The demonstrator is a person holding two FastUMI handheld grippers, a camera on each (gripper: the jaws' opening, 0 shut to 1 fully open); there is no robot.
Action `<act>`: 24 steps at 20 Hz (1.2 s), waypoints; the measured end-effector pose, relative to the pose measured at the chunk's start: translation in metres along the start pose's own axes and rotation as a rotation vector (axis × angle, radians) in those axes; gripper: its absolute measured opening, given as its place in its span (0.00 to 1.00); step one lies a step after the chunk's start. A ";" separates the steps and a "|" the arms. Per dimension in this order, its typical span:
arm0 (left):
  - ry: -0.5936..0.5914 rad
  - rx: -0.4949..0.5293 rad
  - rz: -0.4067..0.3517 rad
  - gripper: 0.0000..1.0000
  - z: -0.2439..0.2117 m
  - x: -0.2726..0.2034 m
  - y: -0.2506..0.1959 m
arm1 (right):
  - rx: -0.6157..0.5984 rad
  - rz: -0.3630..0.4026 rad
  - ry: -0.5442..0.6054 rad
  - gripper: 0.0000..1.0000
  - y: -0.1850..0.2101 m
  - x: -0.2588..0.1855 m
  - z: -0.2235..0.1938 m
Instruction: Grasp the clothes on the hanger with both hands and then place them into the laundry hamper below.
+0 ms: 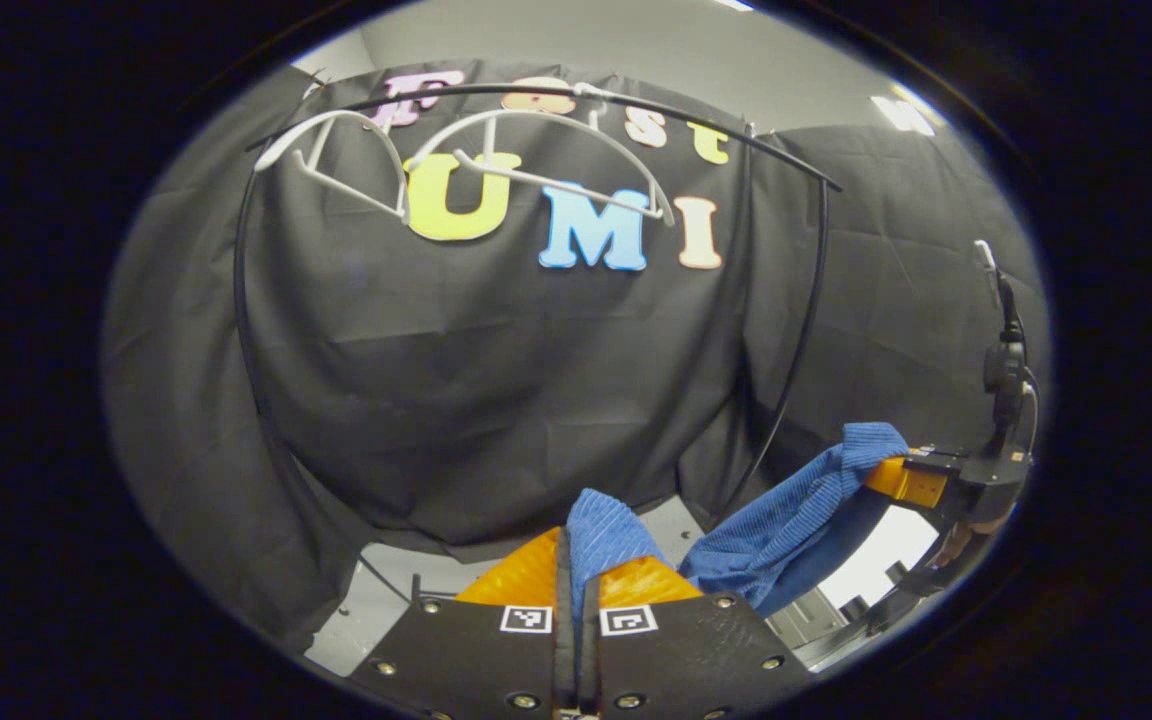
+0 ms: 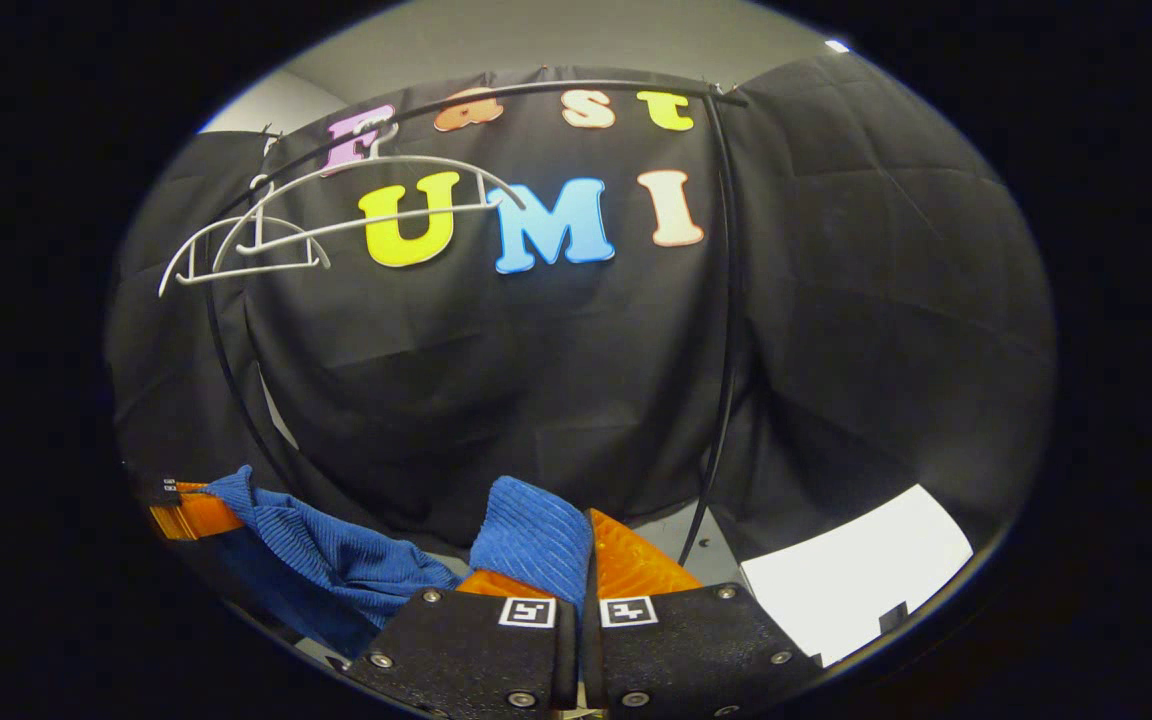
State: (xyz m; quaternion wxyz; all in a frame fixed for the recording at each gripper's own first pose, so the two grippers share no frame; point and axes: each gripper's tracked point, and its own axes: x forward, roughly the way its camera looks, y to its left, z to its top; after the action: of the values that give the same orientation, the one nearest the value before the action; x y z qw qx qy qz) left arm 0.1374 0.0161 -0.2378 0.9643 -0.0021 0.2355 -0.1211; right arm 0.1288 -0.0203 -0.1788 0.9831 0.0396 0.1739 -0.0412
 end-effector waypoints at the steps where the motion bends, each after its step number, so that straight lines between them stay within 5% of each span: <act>1: 0.019 0.006 0.000 0.03 -0.010 0.004 -0.003 | 0.005 0.001 0.022 0.02 -0.001 -0.001 -0.012; 24: 0.352 -0.056 0.044 0.03 -0.207 0.109 0.004 | -0.012 -0.023 0.395 0.06 0.000 0.061 -0.199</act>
State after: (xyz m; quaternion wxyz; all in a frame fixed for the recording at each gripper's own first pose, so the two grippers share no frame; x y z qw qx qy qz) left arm 0.1381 0.0050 -0.4712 0.9102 -0.0024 0.4038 -0.0918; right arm 0.1183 -0.0061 -0.3865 0.9296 0.0390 0.3640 -0.0428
